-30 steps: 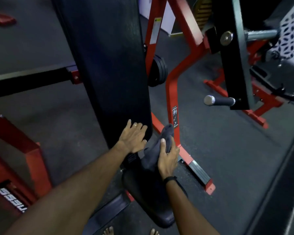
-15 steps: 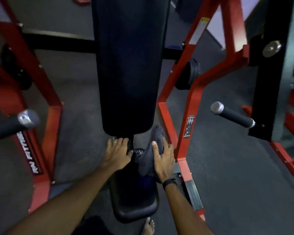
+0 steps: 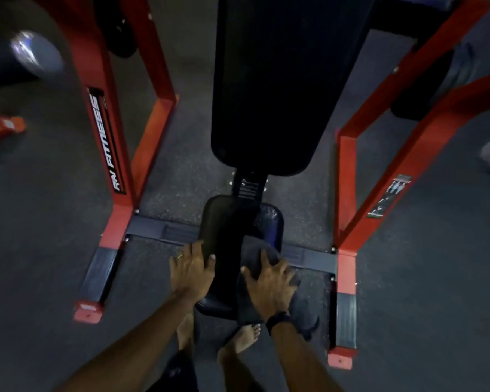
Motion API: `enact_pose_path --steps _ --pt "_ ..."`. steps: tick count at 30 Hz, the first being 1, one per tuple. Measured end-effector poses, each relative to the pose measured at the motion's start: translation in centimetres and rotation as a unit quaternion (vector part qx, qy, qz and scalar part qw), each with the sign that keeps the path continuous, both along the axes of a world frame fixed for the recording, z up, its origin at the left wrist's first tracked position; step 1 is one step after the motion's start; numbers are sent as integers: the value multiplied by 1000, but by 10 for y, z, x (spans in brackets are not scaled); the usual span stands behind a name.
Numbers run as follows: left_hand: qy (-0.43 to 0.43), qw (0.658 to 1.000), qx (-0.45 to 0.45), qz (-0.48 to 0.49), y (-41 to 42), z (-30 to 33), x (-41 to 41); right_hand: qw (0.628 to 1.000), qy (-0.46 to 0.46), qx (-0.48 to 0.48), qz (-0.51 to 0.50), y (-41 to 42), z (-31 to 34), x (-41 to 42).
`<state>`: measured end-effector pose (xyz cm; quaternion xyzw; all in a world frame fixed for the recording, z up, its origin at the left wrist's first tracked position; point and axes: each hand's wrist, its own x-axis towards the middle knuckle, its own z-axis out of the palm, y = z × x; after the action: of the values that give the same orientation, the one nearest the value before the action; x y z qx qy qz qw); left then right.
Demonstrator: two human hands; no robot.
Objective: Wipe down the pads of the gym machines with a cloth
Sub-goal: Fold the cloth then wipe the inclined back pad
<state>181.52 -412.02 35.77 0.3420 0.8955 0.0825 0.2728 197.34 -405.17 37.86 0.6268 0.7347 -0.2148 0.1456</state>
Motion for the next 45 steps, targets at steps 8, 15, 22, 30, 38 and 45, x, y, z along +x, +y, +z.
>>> enact_pose_path --steps 8,15,22,30,38,45 --pt "-23 987 -44 156 13 -62 22 992 54 -34 -112 -15 -50 3" --pt "54 985 -41 157 12 -83 30 989 64 28 -134 111 -135 -22" --pt "44 987 -29 150 13 -79 29 982 135 71 -107 97 -128 -6" --pt "35 989 -10 144 12 -81 28 971 176 30 -161 -15 -81 20" --pt "40 990 -11 135 10 -87 28 979 137 26 -149 188 -165 -36" --pt "43 991 -23 128 12 -85 28 978 161 59 -115 80 -116 -3"
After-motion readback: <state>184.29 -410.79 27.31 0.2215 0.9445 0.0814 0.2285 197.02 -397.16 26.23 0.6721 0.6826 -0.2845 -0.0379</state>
